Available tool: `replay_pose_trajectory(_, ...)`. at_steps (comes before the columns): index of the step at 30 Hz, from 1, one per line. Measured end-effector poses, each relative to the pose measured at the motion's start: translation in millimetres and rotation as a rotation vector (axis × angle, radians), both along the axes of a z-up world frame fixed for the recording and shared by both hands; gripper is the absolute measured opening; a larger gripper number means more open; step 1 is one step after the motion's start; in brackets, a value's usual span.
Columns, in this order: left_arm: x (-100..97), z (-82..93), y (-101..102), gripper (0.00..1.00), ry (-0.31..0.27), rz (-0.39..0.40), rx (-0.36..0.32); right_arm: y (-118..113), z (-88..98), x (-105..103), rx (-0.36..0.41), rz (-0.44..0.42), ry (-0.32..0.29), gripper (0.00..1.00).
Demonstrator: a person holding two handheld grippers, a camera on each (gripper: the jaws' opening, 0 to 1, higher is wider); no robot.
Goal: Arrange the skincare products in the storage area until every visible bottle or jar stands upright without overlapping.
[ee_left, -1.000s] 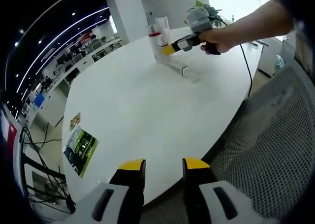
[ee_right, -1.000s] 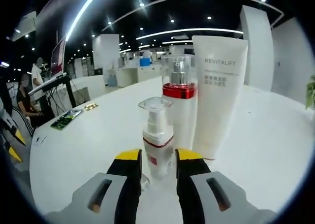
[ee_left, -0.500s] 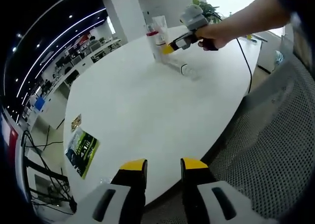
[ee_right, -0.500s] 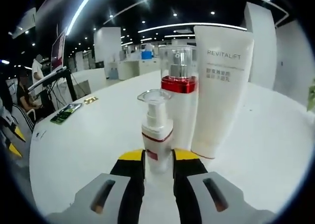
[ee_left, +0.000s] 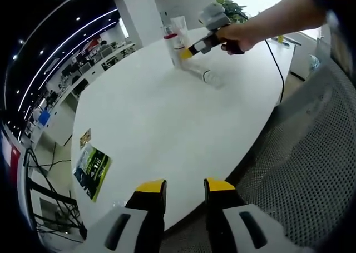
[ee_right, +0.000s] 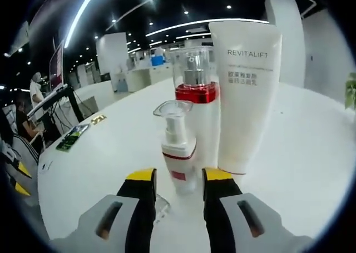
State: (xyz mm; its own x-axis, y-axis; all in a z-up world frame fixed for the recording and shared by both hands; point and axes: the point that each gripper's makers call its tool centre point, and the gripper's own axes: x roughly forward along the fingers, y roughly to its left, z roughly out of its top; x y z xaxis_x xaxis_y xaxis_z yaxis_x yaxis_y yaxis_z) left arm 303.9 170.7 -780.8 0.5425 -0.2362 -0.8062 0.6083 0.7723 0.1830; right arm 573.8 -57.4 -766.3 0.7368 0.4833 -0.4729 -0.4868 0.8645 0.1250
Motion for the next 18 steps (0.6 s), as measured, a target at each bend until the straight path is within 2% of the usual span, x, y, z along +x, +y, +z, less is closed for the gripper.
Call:
replay_pose_trajectory(3, -0.1, 0.1, 1, 0.27, 0.000, -0.002, 0.004, -2, 2.0, 3, -0.009, -0.054, 0.004, 0.31)
replay_pose_trajectory(6, -0.5, -0.4, 1, 0.27, 0.003, -0.004, 0.008, 3, -1.0, 2, 0.036, -0.110, 0.060, 0.32)
replay_pose_trajectory(9, -0.4, 0.0, 0, 0.27, 0.003, -0.003, 0.000, 2, -3.0, 5, 0.012, -0.159, 0.062, 0.33)
replay_pose_trajectory(13, -0.7, 0.0, 0, 0.27, 0.003, -0.003, 0.002, -2, -7.8, 7, -0.034, -0.232, 0.081, 0.26)
replay_pose_trajectory(15, -0.6, 0.1, 0, 0.27, 0.002, -0.003, 0.001, -3, -8.6, 9, -0.047, -0.251, 0.086, 0.21)
replay_pose_trajectory(18, -0.5, 0.5, -2, 0.27, 0.002, 0.000, -0.012, -2, -9.0, 9, -0.051, -0.263, 0.095, 0.20)
